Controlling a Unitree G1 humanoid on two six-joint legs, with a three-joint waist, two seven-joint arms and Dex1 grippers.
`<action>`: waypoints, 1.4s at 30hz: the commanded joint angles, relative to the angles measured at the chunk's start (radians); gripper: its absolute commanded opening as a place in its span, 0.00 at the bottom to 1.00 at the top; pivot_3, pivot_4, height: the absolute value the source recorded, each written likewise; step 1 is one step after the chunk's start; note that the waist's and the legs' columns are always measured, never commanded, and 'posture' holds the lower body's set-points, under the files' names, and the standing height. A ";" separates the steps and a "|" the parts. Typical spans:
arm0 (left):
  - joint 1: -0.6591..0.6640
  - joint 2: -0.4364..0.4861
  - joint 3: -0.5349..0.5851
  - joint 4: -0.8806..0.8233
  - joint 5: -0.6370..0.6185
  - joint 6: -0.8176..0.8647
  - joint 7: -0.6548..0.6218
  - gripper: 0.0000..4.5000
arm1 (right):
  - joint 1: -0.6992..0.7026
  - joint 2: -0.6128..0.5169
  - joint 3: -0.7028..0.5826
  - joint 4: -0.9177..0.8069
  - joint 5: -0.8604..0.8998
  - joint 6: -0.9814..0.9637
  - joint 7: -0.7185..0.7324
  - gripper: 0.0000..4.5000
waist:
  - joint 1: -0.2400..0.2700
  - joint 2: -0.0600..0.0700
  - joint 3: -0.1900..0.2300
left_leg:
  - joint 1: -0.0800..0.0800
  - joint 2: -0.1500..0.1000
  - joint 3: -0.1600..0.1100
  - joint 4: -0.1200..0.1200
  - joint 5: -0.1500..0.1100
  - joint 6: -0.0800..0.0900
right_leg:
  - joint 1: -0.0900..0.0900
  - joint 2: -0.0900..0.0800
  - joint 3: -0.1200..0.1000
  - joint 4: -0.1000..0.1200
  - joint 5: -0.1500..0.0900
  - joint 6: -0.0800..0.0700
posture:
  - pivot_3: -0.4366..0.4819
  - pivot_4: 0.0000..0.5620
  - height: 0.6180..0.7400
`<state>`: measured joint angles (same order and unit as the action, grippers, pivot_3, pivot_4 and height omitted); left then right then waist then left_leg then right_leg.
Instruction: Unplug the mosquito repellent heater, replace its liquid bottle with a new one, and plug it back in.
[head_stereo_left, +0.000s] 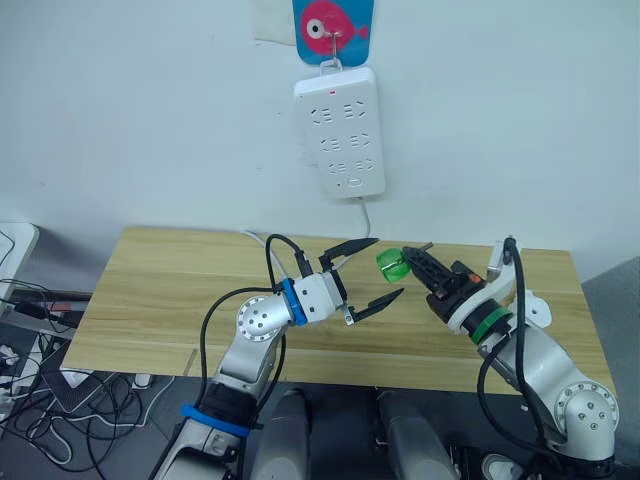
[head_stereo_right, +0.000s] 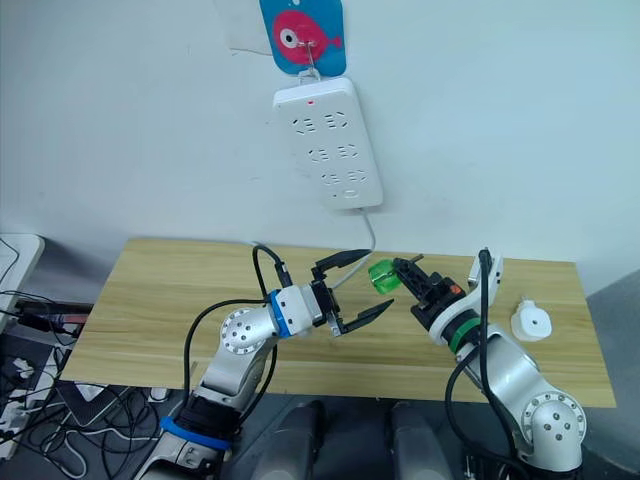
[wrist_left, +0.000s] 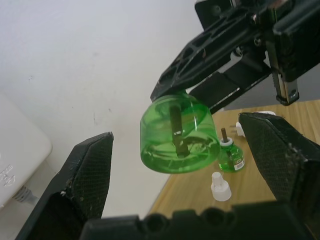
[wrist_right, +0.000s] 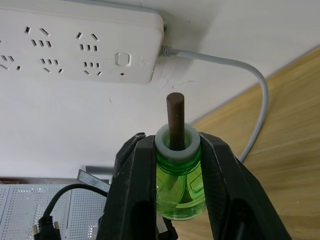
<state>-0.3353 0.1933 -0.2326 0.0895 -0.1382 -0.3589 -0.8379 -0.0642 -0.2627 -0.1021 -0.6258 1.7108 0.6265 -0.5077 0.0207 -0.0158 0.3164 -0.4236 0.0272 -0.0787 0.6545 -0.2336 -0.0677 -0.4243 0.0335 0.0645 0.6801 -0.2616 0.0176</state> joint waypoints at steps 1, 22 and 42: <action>-0.009 -0.007 -0.017 -0.008 0.000 -0.026 0.007 1.00 | 0.007 -0.013 0.015 -0.060 0.031 -0.031 0.004 0.19 | 0.000 0.000 0.000 | 0.000 0.000 0.000 0.000 0.000 0.000 | 0.000 0.000 0.000 0.000 0.000 0.000 | 0.62 0.51 1.00; -0.025 -0.019 -0.023 0.020 -0.014 -0.018 0.021 0.50 | 0.001 -0.047 0.071 -0.065 0.051 -0.094 0.006 0.19 | 0.000 0.000 0.000 | 0.000 0.000 0.000 0.000 0.000 0.000 | 0.000 0.000 0.000 0.000 0.000 0.000 | 0.62 0.53 1.00; -0.100 0.011 0.012 0.097 -0.083 0.049 -0.068 0.50 | 0.151 -0.434 -0.011 -0.080 0.186 0.031 0.004 0.99 | 0.000 -0.001 0.001 | -0.001 0.000 0.000 0.000 0.000 0.000 | 0.000 -0.001 0.001 -0.001 0.000 0.000 | 0.59 0.58 1.00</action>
<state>-0.4252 0.2106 -0.2254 0.1983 -0.1981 -0.2929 -0.8868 0.0802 -0.6721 -0.0735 -0.6640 1.8488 0.6415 -0.5192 0.0207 -0.0166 0.3169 -0.4244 0.0268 -0.0780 0.6543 -0.2336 -0.0676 -0.4242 0.0328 0.0654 0.6790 -0.2618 0.0179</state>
